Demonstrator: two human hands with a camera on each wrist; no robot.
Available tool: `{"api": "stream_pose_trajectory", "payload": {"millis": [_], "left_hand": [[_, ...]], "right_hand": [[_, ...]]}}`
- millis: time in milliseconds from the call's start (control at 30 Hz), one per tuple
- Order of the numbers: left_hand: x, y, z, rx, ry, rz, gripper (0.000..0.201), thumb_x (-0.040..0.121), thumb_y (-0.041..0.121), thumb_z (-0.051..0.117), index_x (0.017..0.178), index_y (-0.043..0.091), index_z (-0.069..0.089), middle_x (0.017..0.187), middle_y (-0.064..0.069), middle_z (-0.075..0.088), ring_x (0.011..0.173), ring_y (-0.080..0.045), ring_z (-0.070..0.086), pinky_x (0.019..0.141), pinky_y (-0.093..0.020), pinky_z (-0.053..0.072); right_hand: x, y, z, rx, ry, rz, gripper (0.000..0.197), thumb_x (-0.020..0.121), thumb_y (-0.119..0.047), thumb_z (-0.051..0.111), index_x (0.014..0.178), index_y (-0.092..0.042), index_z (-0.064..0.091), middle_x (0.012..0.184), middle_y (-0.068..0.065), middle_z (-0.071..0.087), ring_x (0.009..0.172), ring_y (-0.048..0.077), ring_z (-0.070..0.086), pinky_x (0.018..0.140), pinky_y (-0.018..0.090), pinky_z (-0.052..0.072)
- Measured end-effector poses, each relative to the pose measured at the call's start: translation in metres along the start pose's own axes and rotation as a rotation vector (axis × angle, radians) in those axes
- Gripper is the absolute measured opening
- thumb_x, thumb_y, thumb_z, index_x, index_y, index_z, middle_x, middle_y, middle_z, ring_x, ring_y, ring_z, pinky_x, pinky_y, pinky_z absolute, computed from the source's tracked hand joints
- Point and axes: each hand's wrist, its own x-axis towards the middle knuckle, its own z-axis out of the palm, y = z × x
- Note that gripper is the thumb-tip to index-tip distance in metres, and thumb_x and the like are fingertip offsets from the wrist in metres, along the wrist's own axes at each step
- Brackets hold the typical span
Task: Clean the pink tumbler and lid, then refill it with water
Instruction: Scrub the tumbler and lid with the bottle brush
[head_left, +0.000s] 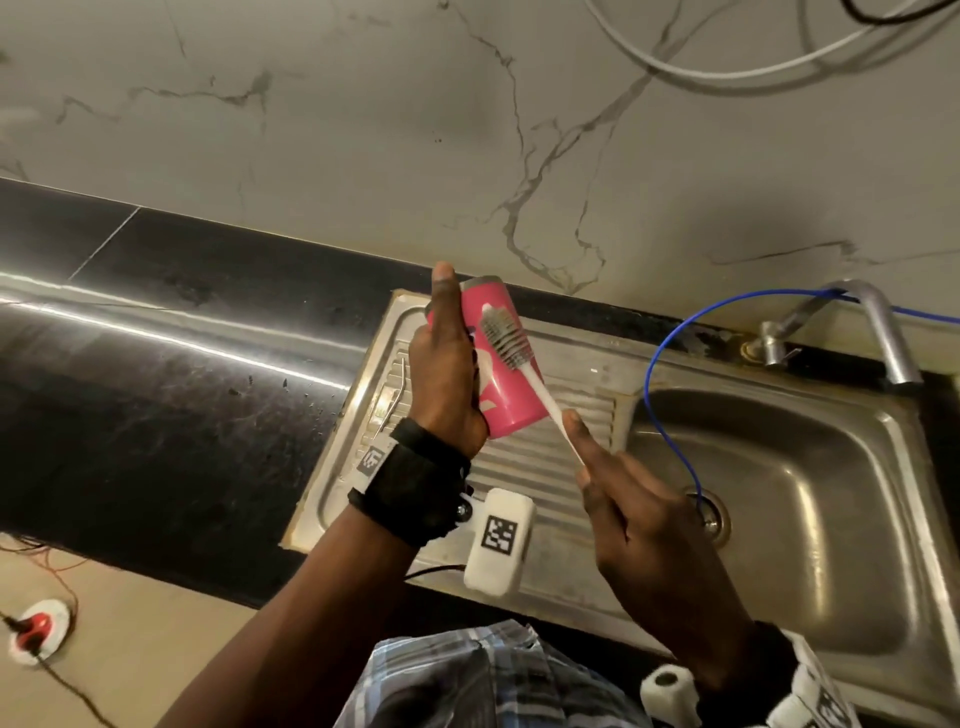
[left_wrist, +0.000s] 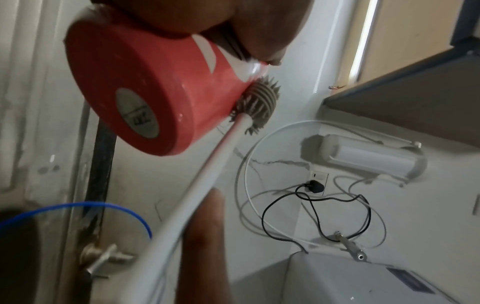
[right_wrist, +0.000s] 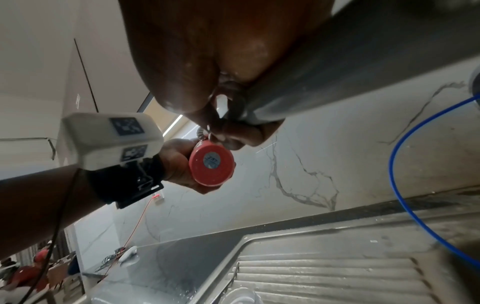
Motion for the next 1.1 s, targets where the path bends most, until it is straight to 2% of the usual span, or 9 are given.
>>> {"api": "stream_pose_trajectory", "payload": {"millis": [100, 267, 433, 533, 600, 667, 767, 933, 1100], "left_hand": [[-0.003, -0.005, -0.001, 0.025, -0.008, 0.016, 0.069, 0.081, 0.085, 0.064, 0.106, 0.021, 0.067, 0.109, -0.015, 0.063, 0.099, -0.04, 0.068, 0.1, -0.073, 0.053], [-0.01, -0.015, 0.003, 0.042, -0.03, 0.039, 0.062, 0.09, 0.079, 0.06, 0.111, 0.022, 0.074, 0.119, -0.024, 0.07, 0.115, -0.041, 0.071, 0.102, -0.067, 0.055], [0.005, -0.001, -0.019, -0.021, 0.015, -0.035, 0.089, 0.068, 0.087, 0.075, 0.117, 0.014, 0.069, 0.121, -0.018, 0.069, 0.117, -0.042, 0.069, 0.098, -0.072, 0.054], [0.008, 0.001, -0.027, -0.003, 0.036, -0.04, 0.102, 0.064, 0.087, 0.077, 0.13, 0.01, 0.066, 0.127, -0.021, 0.072, 0.122, -0.044, 0.069, 0.097, -0.07, 0.056], [0.008, 0.001, -0.028, -0.013, 0.061, -0.038, 0.096, 0.061, 0.087, 0.081, 0.123, 0.015, 0.069, 0.123, -0.02, 0.071, 0.126, -0.046, 0.067, 0.099, -0.068, 0.055], [0.006, 0.001, -0.024, -0.033, 0.061, -0.013, 0.074, 0.064, 0.082, 0.082, 0.107, 0.023, 0.071, 0.115, -0.014, 0.066, 0.115, -0.039, 0.069, 0.101, -0.067, 0.055], [0.006, -0.006, -0.018, -0.081, 0.031, 0.035, 0.059, 0.078, 0.071, 0.08, 0.108, 0.021, 0.071, 0.109, -0.013, 0.065, 0.1, -0.032, 0.07, 0.099, -0.066, 0.057], [0.018, 0.006, -0.011, -0.101, 0.084, 0.093, 0.1, 0.065, 0.078, 0.087, 0.131, 0.007, 0.06, 0.109, -0.015, 0.059, 0.102, -0.033, 0.068, 0.096, -0.068, 0.057], [0.035, 0.021, -0.016, -0.16, 0.142, 0.135, 0.093, 0.067, 0.074, 0.085, 0.127, 0.007, 0.061, 0.095, -0.011, 0.063, 0.088, -0.031, 0.073, 0.092, -0.065, 0.061]], "right_hand": [[0.001, 0.002, -0.001, -0.024, 0.018, -0.016, 0.058, 0.104, -0.016, 0.051, 0.16, -0.028, 0.038, 0.081, -0.01, 0.044, 0.063, 0.007, 0.046, 0.061, 0.017, 0.037], [0.019, 0.0, 0.007, -0.003, 0.051, 0.022, 0.058, 0.105, -0.012, 0.052, 0.159, -0.029, 0.038, 0.085, -0.003, 0.052, 0.069, 0.012, 0.05, 0.063, 0.025, 0.042], [0.01, 0.005, -0.003, 0.153, -0.031, 0.069, 0.053, 0.106, -0.021, 0.053, 0.152, -0.046, 0.045, 0.09, -0.004, 0.065, 0.077, 0.012, 0.061, 0.068, 0.022, 0.048], [0.01, 0.007, -0.007, 0.11, 0.012, 0.06, 0.051, 0.105, -0.023, 0.054, 0.151, -0.043, 0.048, 0.096, -0.003, 0.068, 0.081, 0.012, 0.067, 0.07, 0.023, 0.049], [0.009, 0.002, -0.006, 0.079, 0.017, 0.004, 0.051, 0.103, -0.02, 0.056, 0.152, -0.036, 0.05, 0.093, -0.003, 0.064, 0.078, 0.013, 0.062, 0.067, 0.016, 0.045], [0.008, -0.002, -0.002, 0.049, 0.021, -0.036, 0.053, 0.103, -0.016, 0.058, 0.153, -0.031, 0.049, 0.086, -0.005, 0.057, 0.072, 0.012, 0.056, 0.064, 0.011, 0.04], [0.012, -0.002, 0.003, -0.002, 0.026, -0.062, 0.056, 0.104, -0.015, 0.056, 0.157, -0.029, 0.043, 0.087, -0.009, 0.053, 0.073, 0.008, 0.053, 0.065, 0.008, 0.038], [0.007, 0.001, 0.006, -0.058, 0.033, -0.106, 0.054, 0.106, -0.016, 0.054, 0.158, -0.027, 0.041, 0.086, -0.01, 0.046, 0.065, 0.009, 0.048, 0.061, 0.013, 0.037], [-0.014, 0.015, 0.001, -0.053, -0.005, -0.087, 0.063, 0.102, -0.008, 0.062, 0.158, -0.031, 0.041, 0.089, -0.012, 0.046, 0.061, 0.006, 0.045, 0.061, 0.012, 0.037]]}}
